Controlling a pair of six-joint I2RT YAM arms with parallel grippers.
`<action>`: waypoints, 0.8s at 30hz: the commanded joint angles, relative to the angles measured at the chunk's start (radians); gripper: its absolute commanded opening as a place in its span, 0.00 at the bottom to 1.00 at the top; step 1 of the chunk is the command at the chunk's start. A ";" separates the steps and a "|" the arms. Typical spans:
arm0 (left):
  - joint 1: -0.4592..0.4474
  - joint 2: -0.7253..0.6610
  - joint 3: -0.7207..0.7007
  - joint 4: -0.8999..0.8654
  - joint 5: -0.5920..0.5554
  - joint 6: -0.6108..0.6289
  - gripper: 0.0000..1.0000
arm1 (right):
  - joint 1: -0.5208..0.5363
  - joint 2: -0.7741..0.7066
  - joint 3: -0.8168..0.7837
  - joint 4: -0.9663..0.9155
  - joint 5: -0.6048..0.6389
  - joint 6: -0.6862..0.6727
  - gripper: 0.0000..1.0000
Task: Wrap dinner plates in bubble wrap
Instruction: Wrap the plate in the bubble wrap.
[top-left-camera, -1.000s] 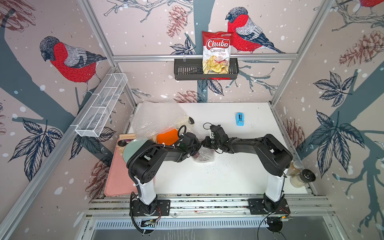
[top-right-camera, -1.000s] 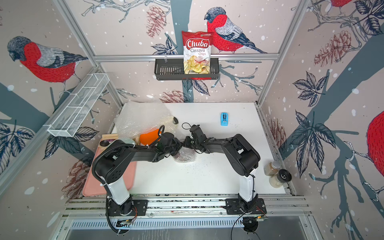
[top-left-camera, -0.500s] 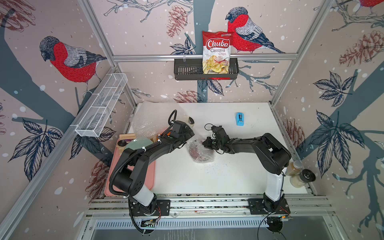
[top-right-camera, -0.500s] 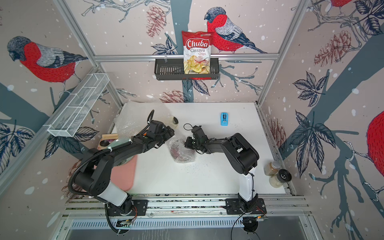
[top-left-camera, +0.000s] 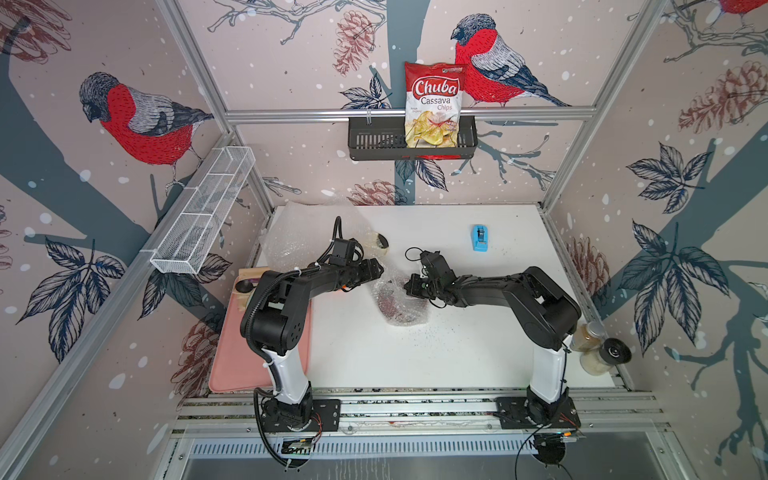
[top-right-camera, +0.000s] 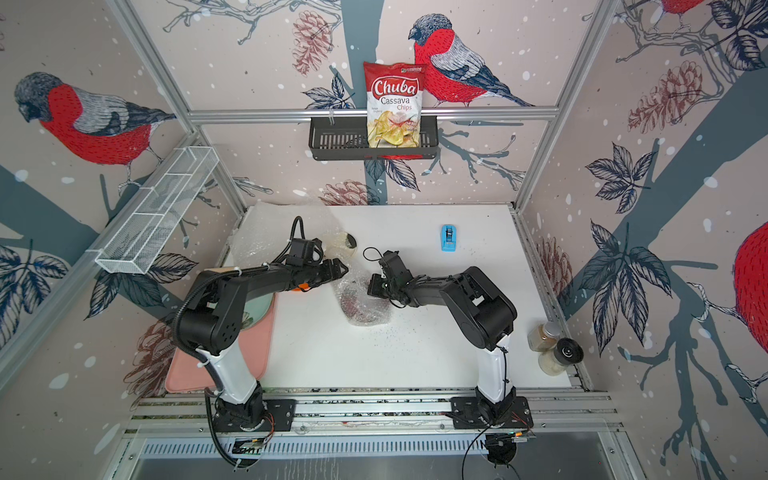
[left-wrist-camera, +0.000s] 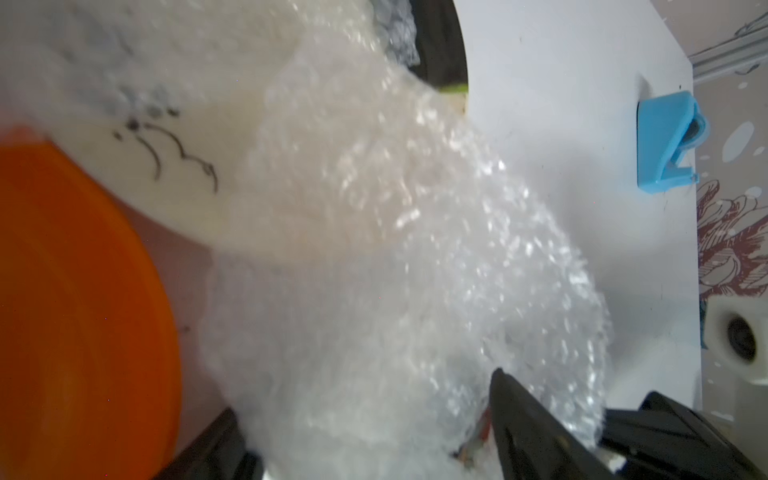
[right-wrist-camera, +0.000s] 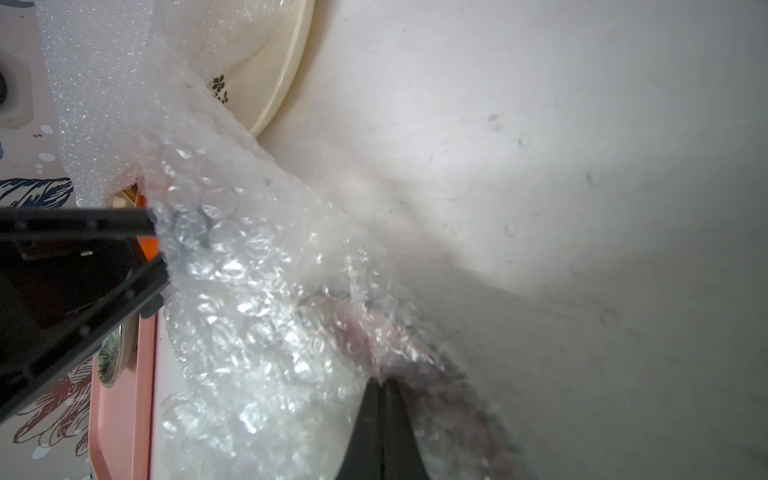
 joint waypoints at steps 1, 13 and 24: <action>0.018 0.036 -0.001 0.103 0.090 0.028 0.82 | 0.007 0.018 -0.017 -0.234 0.015 -0.010 0.02; 0.039 0.026 0.001 0.364 0.164 0.111 0.21 | 0.011 0.014 -0.017 -0.233 0.013 -0.012 0.02; -0.112 -0.176 -0.107 0.315 0.234 0.375 0.00 | 0.012 -0.003 -0.023 -0.245 0.029 0.025 0.01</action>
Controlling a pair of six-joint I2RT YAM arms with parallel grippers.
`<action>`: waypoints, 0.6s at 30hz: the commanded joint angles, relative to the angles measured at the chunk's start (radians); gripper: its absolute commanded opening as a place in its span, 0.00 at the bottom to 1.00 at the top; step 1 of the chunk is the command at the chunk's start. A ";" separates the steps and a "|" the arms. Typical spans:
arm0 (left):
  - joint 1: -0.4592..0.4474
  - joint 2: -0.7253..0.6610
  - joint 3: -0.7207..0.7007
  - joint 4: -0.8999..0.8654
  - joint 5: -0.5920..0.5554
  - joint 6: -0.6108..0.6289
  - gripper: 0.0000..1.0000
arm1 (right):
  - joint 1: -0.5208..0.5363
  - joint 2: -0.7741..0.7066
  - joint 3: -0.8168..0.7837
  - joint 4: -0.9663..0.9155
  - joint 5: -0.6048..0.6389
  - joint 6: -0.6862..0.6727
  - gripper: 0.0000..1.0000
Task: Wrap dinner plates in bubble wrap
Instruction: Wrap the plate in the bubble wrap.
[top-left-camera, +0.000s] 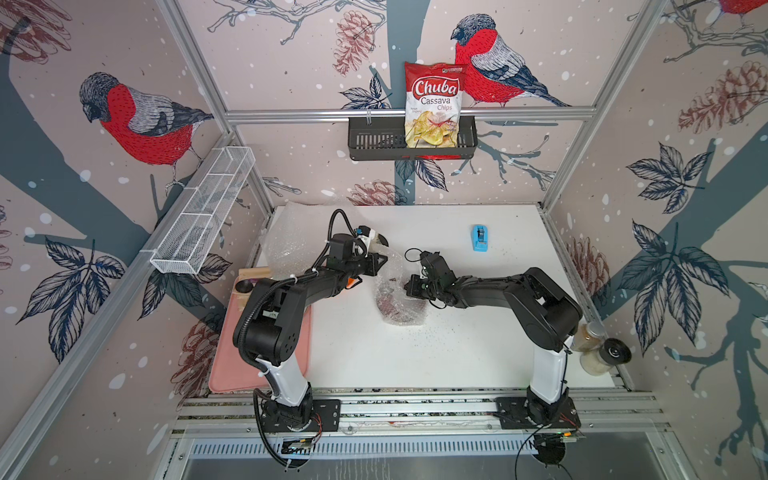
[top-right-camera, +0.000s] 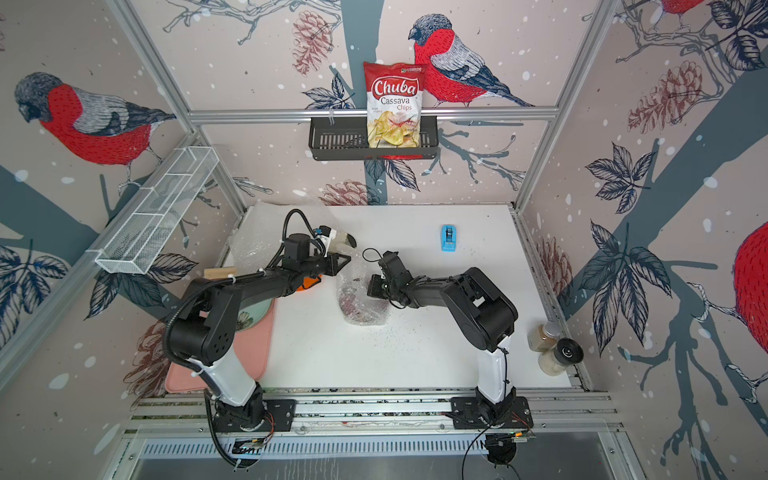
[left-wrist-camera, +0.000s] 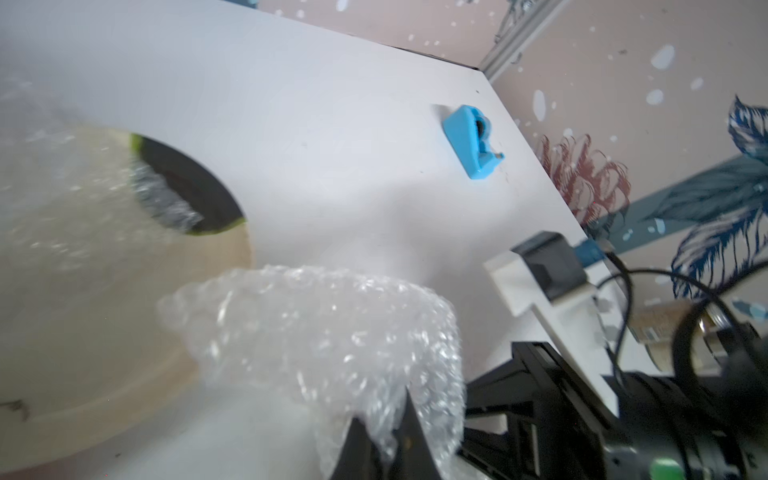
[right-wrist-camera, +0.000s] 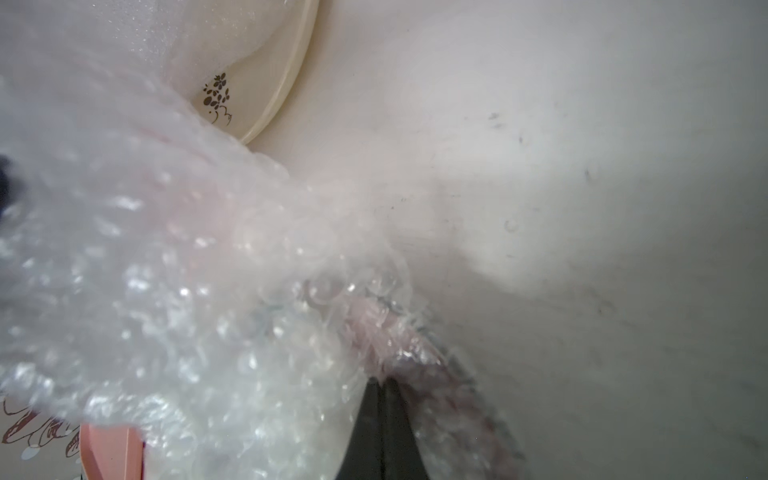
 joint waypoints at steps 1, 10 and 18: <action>-0.058 -0.043 -0.038 0.058 0.045 0.145 0.00 | 0.007 0.012 -0.014 -0.244 0.020 0.028 0.01; -0.194 0.026 -0.266 0.281 0.097 0.165 0.04 | 0.007 -0.009 -0.031 -0.246 0.048 0.060 0.02; -0.284 0.089 -0.292 0.288 -0.029 0.188 0.03 | -0.028 -0.193 -0.018 -0.296 0.090 0.075 0.34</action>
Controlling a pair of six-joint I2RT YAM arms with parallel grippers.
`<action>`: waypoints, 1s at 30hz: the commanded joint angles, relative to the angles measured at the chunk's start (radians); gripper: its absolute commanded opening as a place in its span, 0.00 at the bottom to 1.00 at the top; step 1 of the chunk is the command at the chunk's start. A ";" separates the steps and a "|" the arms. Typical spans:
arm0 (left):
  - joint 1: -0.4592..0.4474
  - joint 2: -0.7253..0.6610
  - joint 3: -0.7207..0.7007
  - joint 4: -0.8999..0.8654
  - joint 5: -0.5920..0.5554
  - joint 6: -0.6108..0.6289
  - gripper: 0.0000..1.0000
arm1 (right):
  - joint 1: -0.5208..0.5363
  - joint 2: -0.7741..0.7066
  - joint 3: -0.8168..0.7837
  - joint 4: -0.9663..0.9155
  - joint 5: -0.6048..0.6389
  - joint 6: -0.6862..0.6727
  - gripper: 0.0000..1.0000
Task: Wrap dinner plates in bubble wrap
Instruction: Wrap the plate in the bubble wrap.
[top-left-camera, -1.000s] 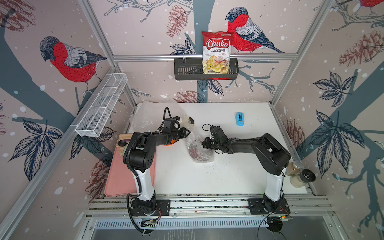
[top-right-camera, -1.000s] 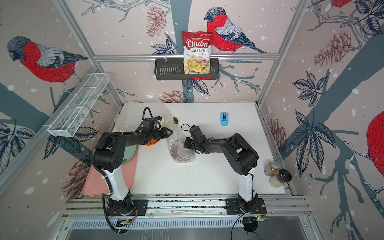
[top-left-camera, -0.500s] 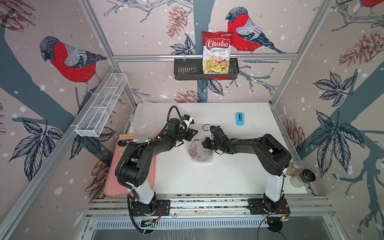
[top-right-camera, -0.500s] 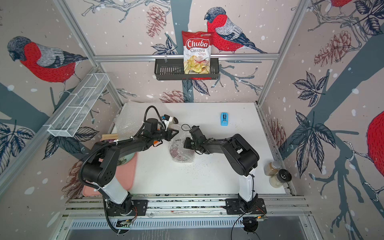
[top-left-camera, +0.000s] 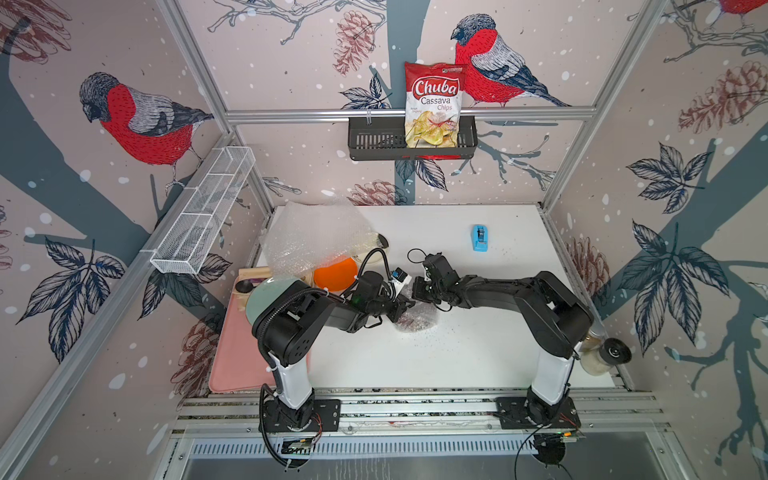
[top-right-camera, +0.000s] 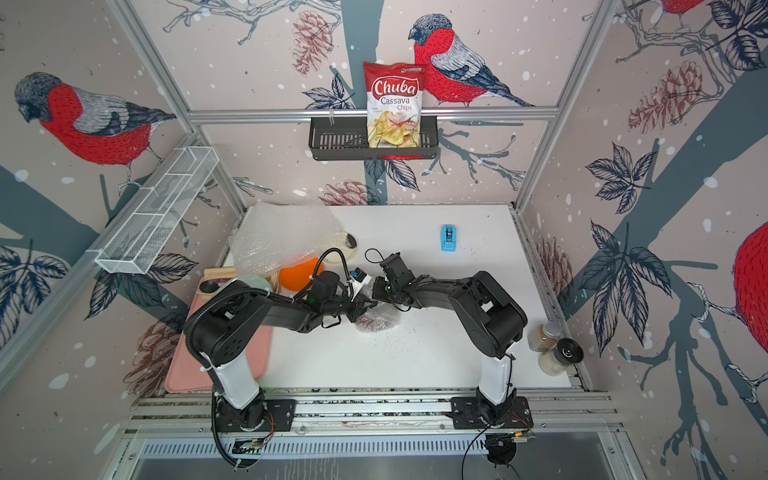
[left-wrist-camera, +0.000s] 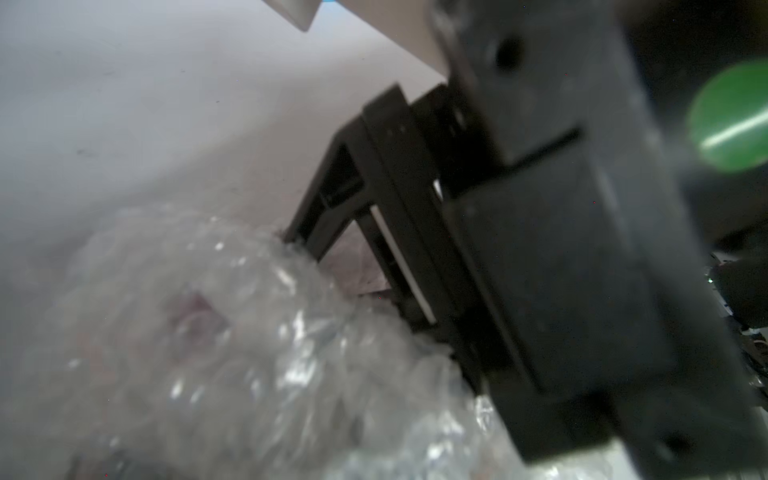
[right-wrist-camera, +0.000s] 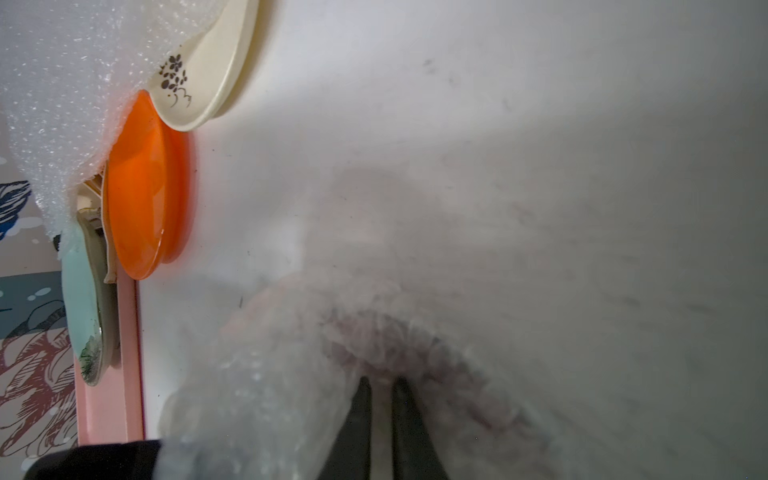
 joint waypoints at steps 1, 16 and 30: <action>-0.010 -0.014 -0.015 -0.043 -0.034 0.037 0.03 | -0.028 -0.104 -0.012 -0.116 0.065 0.028 0.43; -0.063 -0.031 0.021 -0.065 -0.106 0.130 0.10 | -0.172 -0.263 -0.321 0.149 -0.455 0.265 1.00; -0.141 -0.009 0.018 -0.065 -0.190 0.294 0.17 | -0.163 -0.239 -0.450 0.443 -0.437 0.397 1.00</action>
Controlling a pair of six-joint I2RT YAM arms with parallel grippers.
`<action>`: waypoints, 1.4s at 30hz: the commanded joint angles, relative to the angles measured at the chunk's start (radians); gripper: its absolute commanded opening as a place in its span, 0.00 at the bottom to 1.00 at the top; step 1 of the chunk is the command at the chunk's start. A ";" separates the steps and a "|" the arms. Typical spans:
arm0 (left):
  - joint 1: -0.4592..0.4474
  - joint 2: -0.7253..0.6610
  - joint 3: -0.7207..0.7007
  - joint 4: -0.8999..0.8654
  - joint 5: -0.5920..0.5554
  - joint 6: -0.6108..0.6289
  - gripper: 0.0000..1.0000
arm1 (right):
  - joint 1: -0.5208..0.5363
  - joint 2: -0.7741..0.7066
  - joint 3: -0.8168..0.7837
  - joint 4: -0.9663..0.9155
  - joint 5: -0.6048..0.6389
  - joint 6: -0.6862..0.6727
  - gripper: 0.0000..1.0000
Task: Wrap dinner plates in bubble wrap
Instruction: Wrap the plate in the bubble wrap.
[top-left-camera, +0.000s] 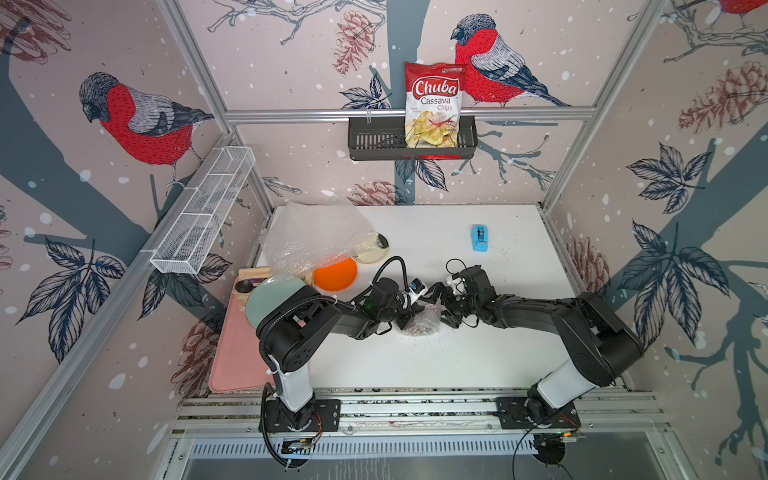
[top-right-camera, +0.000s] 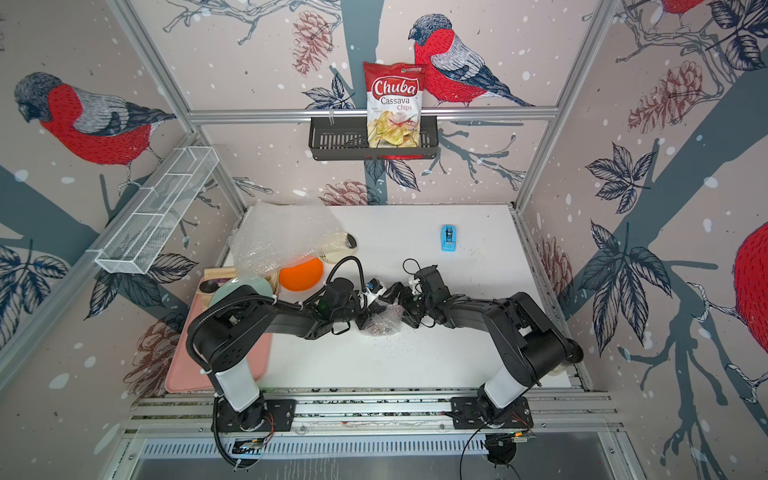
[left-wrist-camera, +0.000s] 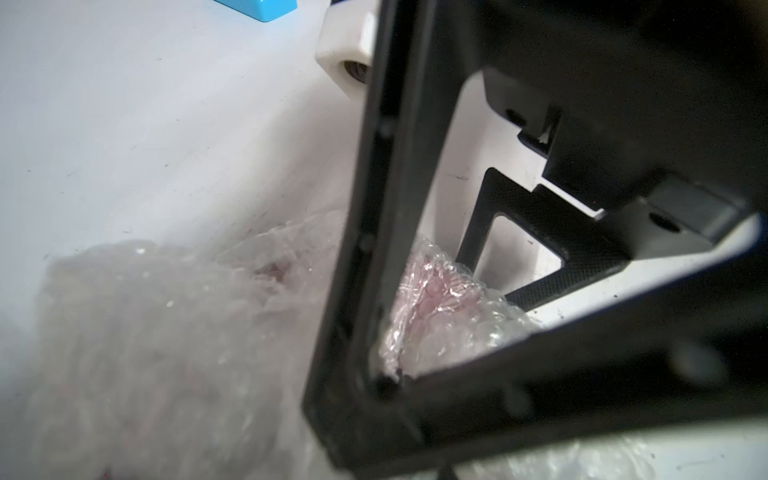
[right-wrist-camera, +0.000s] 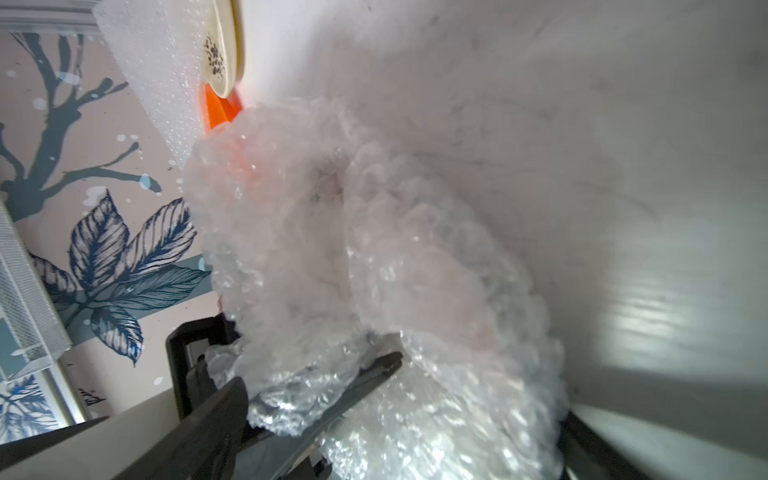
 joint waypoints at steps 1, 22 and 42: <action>-0.010 -0.001 -0.015 -0.018 0.010 0.054 0.17 | -0.016 -0.029 -0.050 0.159 -0.033 0.054 1.00; -0.061 -0.029 -0.032 0.002 -0.112 0.156 0.16 | 0.007 0.138 0.089 -0.295 0.050 -0.094 0.94; -0.048 -0.264 -0.006 -0.058 -0.042 -0.063 0.43 | -0.003 0.173 0.060 -0.160 0.219 -0.040 0.06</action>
